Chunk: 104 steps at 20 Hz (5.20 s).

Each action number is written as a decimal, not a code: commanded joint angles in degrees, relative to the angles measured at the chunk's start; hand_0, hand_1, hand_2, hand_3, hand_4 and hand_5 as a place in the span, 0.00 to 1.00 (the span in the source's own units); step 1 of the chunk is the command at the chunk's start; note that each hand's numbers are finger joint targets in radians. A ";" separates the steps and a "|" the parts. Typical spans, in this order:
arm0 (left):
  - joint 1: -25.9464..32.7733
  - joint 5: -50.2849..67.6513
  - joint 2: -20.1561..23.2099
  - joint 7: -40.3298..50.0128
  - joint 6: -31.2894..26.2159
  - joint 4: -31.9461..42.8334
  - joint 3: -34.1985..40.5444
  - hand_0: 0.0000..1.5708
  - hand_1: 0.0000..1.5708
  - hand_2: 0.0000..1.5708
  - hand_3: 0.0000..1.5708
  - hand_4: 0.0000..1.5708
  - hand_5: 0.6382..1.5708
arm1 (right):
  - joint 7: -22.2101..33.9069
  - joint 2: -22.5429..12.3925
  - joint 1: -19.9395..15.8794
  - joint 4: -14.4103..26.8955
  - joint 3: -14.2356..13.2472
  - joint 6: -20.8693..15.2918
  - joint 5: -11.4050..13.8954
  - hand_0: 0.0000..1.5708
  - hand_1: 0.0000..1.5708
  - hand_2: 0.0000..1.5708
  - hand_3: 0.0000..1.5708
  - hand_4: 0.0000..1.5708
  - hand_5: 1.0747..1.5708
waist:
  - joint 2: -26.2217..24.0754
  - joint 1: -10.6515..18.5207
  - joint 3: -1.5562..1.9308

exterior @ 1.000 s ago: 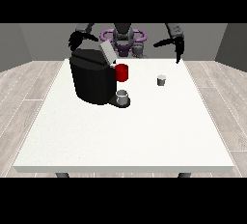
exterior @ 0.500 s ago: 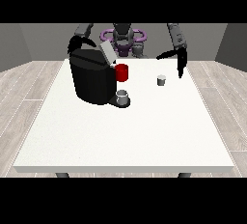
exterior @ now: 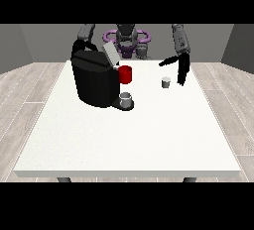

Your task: Insert the coffee pod into the coffee machine and close the lid

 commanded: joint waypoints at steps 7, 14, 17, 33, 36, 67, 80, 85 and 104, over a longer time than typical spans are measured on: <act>-4.27 -7.00 0.35 -1.75 4.07 9.87 -1.14 0.48 0.48 0.52 0.33 0.00 1.00 | -0.67 -0.31 -3.30 3.54 -1.36 -1.05 -0.13 0.00 0.00 0.00 0.00 0.25 1.00 | 1.23 -0.61 0.00; -4.89 -13.65 1.01 -4.92 7.66 12.47 -4.59 0.34 0.34 0.44 0.28 0.00 1.00 | 1.73 0.02 -5.17 3.55 -1.38 -0.66 -1.17 0.00 0.00 0.00 0.00 0.30 1.00 | 1.25 -0.68 -0.01; -5.96 -15.27 2.29 -7.84 9.89 13.80 -4.21 0.41 0.41 0.50 0.34 0.00 1.00 | -2.34 0.10 -4.16 4.67 -1.03 -1.50 0.14 0.00 0.00 0.00 0.00 0.34 1.00 | 3.22 -0.77 -0.01; -8.59 -23.06 1.83 -8.82 20.32 22.88 -4.51 0.65 0.65 0.71 0.57 0.18 1.00 | 0.13 -0.90 -2.08 0.20 -0.17 1.31 -2.47 0.00 0.00 0.00 0.00 0.26 1.00 | 2.95 -4.46 -0.02; -11.75 -22.48 2.31 -12.21 18.35 21.40 -3.98 0.78 0.78 0.86 0.83 0.30 1.00 | -5.57 0.10 -4.33 5.48 -2.06 -0.48 -2.20 0.00 0.00 0.00 0.00 0.27 1.00 | 5.47 -1.73 0.00; -34.16 -20.13 5.62 -2.90 0.77 14.85 0.96 0.81 0.81 0.83 0.79 0.33 1.00 | -2.26 1.39 -4.45 5.23 3.22 -0.29 -2.65 0.00 0.00 0.00 0.00 0.32 1.00 | 0.18 -8.40 0.00; -42.26 -21.99 7.28 -0.50 -0.86 15.41 0.87 0.80 0.80 0.83 0.79 0.31 1.00 | -0.97 -0.11 -10.60 4.80 -0.27 -1.67 -1.85 0.00 0.00 0.00 0.00 0.33 1.00 | 5.06 -9.68 0.02; -43.14 -22.55 5.84 0.97 0.41 16.04 0.90 0.84 0.84 0.85 0.78 0.31 1.00 | -2.16 -0.58 -9.08 4.81 -0.43 -0.24 -2.59 0.00 0.00 0.00 0.00 0.33 1.00 | 5.93 -11.50 0.03; -41.07 -25.03 2.54 -0.83 2.15 16.50 -0.75 0.75 0.75 0.81 0.77 0.33 1.00 | -2.25 -2.43 -10.11 5.26 -3.90 1.05 -5.63 0.00 0.00 0.00 0.00 0.29 1.00 | 6.33 -9.55 0.02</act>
